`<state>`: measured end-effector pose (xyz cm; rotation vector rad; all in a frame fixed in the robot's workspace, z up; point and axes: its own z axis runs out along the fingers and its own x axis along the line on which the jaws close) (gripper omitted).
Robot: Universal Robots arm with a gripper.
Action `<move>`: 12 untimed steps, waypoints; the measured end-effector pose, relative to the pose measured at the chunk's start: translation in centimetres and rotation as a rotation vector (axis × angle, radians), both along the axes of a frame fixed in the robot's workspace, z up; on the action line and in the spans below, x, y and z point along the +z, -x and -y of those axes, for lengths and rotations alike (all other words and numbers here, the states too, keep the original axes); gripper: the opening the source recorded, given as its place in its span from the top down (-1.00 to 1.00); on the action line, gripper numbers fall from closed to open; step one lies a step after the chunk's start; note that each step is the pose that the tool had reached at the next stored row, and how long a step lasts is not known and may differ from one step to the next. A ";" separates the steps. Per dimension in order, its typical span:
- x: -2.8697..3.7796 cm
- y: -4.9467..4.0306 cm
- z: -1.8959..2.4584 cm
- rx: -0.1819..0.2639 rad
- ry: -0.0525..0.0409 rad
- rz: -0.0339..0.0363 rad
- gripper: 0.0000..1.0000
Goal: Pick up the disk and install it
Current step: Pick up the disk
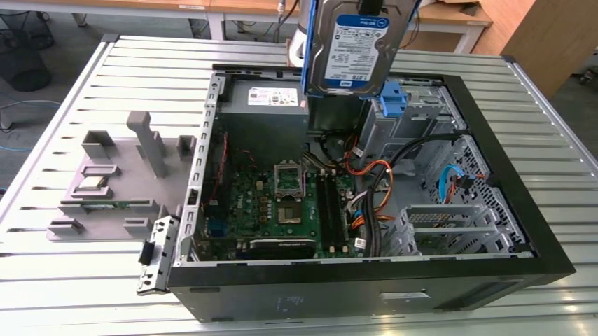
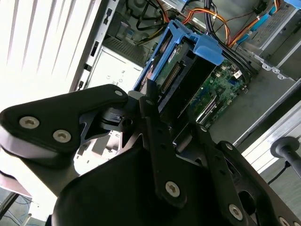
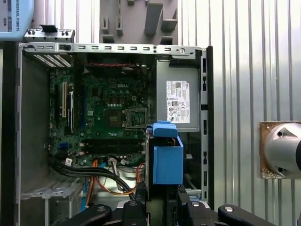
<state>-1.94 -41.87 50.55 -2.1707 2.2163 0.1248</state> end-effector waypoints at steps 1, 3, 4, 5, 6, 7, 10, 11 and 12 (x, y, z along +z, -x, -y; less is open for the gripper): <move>-0.04 0.00 0.15 0.000 0.0008 0.0000 0.30; -0.11 0.00 0.43 0.000 0.0025 0.0000 0.30; -0.14 0.00 0.57 0.000 0.0034 0.0000 0.30; -0.18 0.00 0.69 0.000 0.0043 0.0000 0.30; -0.21 0.00 0.83 0.000 0.0052 0.0000 0.30; -0.24 0.00 0.97 0.000 0.0063 0.0000 0.30; -0.35 0.00 1.38 0.000 0.0092 0.0000 0.30; -0.38 0.00 1.50 0.000 0.0102 0.0000 0.30; -0.41 0.00 1.63 0.000 0.0113 0.0000 0.30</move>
